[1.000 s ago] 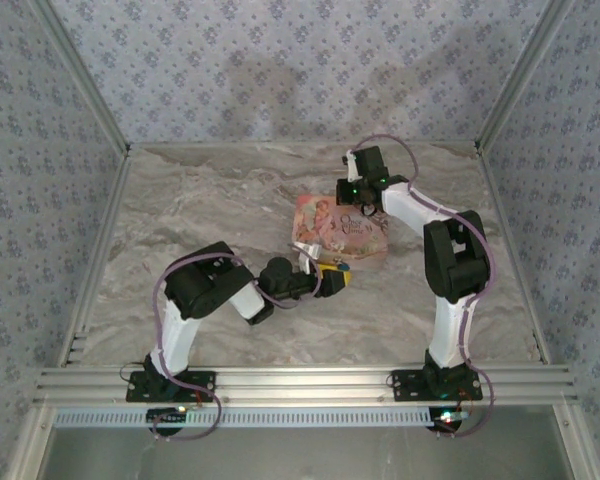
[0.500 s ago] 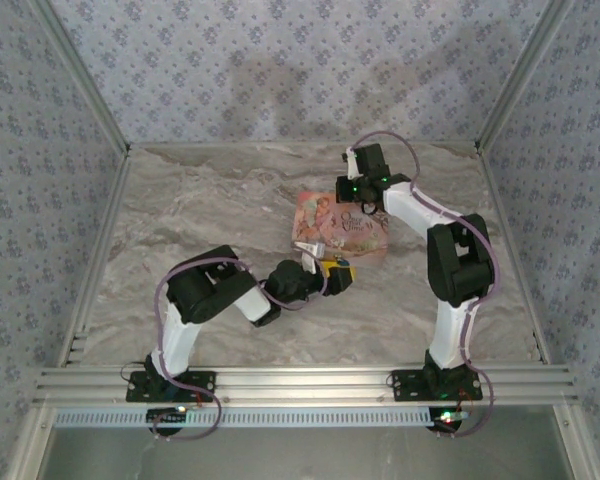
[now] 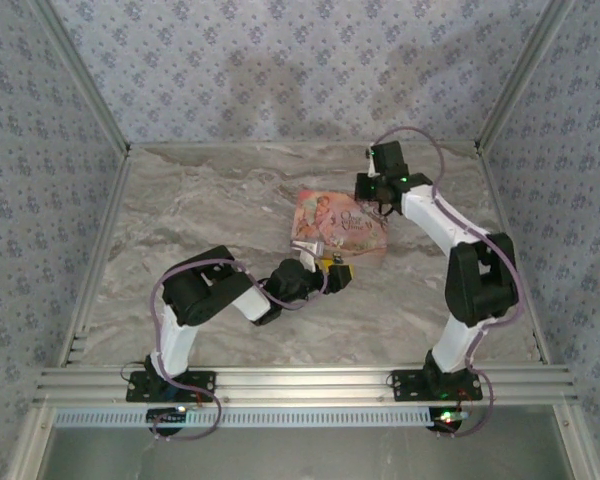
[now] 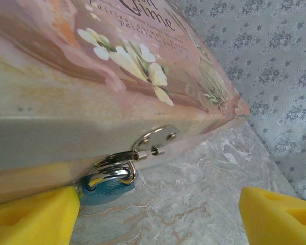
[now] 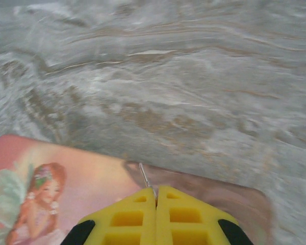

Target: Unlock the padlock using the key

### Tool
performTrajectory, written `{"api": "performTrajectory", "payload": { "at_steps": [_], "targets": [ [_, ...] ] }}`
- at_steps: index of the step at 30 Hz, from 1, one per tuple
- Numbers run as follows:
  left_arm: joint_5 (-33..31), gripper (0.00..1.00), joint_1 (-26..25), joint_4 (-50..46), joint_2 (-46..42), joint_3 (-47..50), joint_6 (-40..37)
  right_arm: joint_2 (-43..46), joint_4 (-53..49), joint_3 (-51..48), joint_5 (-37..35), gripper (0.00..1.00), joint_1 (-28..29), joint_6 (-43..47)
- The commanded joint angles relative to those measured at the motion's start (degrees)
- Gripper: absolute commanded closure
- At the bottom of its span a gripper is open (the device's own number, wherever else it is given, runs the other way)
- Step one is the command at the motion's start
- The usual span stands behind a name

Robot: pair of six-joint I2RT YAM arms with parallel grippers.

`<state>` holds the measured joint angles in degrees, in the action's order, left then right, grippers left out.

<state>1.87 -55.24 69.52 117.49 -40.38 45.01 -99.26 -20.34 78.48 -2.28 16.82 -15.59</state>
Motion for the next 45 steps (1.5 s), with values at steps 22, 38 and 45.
{"api": "performTrajectory", "payload": {
  "at_steps": [22, 38, 45],
  "targets": [
    [12.0, 0.26, 1.9, -1.6, 1.4, -2.0, -1.3, 7.7, 2.4, -21.5, -4.2, 1.00, -2.3, -8.9],
    [2.1, 0.18, 2.0, 11.1, 1.9, 5.1, 2.7, 8.1, 3.0, -22.2, -4.7, 1.00, -0.9, -8.7],
    [6.6, 0.18, 2.3, 11.1, 1.2, 4.8, 1.1, 8.2, 3.3, -22.2, -4.3, 1.00, -0.6, -8.8]
  ]
}}
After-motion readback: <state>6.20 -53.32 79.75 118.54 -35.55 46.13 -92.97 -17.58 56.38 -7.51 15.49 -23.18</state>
